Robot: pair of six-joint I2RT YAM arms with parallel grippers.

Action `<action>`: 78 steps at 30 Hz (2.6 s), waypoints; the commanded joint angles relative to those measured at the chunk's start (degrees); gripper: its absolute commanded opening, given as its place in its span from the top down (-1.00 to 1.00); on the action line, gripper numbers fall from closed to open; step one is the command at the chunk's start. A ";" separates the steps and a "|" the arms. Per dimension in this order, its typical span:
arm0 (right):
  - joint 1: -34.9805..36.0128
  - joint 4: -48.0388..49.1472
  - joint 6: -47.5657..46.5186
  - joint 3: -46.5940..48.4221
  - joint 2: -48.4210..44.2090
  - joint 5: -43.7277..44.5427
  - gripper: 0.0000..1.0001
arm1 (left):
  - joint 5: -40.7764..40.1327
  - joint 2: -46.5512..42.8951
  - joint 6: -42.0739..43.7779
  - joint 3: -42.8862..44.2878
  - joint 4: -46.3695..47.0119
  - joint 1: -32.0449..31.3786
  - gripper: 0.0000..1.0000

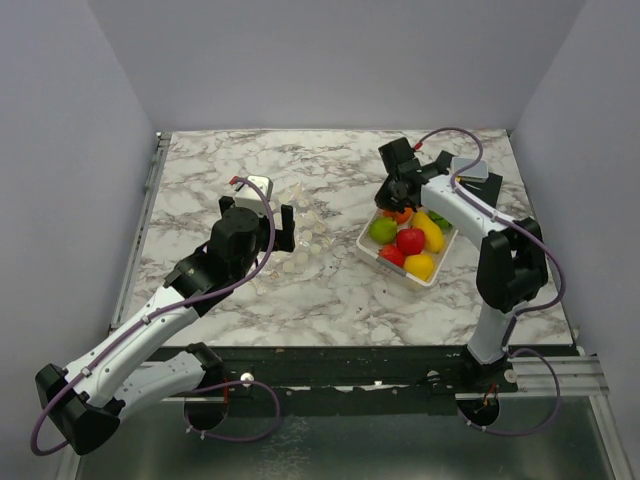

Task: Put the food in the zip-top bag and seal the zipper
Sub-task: Adjust the bin at the center of the board, then pick up the zipper food storage bag at the center of the board.

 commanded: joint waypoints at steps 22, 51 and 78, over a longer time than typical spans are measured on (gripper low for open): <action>8.85 -0.27 -18.37 -11.99 -12.74 0.07 0.99 | -0.89 1.19 0.14 0.53 -1.01 0.15 -0.97; 19.18 -2.74 -13.61 -17.52 -17.48 11.93 0.35 | -2.32 2.18 0.36 0.30 -1.19 0.14 -0.98; 26.44 3.64 -21.21 -5.47 -18.42 3.11 -0.58 | -10.99 -5.49 -0.57 -0.44 -1.14 0.19 -0.97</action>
